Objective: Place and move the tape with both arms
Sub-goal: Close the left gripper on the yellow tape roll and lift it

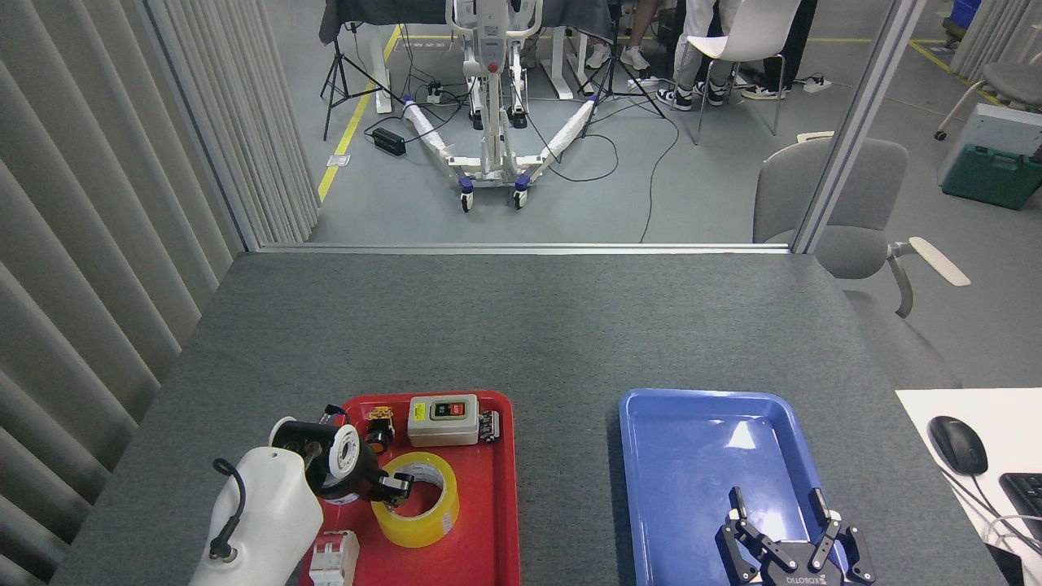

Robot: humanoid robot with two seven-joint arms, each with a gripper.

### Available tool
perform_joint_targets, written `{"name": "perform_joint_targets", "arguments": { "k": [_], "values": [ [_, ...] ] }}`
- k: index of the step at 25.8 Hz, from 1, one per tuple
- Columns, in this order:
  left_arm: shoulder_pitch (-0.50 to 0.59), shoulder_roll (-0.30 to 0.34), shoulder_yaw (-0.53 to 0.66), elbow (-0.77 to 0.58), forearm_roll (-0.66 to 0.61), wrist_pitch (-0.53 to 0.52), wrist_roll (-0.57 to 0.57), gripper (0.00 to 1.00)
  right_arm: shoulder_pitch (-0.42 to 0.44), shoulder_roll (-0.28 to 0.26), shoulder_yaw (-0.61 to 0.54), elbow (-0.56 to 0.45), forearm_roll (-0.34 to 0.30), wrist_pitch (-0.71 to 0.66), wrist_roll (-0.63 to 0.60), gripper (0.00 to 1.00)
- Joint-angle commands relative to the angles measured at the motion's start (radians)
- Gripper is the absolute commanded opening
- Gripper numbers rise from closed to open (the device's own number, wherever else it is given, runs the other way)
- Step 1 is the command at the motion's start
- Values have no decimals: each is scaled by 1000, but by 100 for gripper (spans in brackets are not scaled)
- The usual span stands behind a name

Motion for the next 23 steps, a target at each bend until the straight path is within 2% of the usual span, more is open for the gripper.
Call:
{"name": "perform_joint_targets", "arguments": {
  "k": [1,12,20,23],
  "values": [
    [0,-9,-4,18,8,-12,5,0,-9,-1,0,10,12,1,-1,100],
    [-20,-23,-5,4,44,-30,6,0,-9,-3,2,13,20,27,-21,100],
    [-53,14,-1,-22,96,-150,14,0,-9,-4,2,13,23,27,-27,100],
    [-53,17,-1,-132,137,-283,49,0,-9,-7,3,13,23,27,-29,100]
  ]
}}
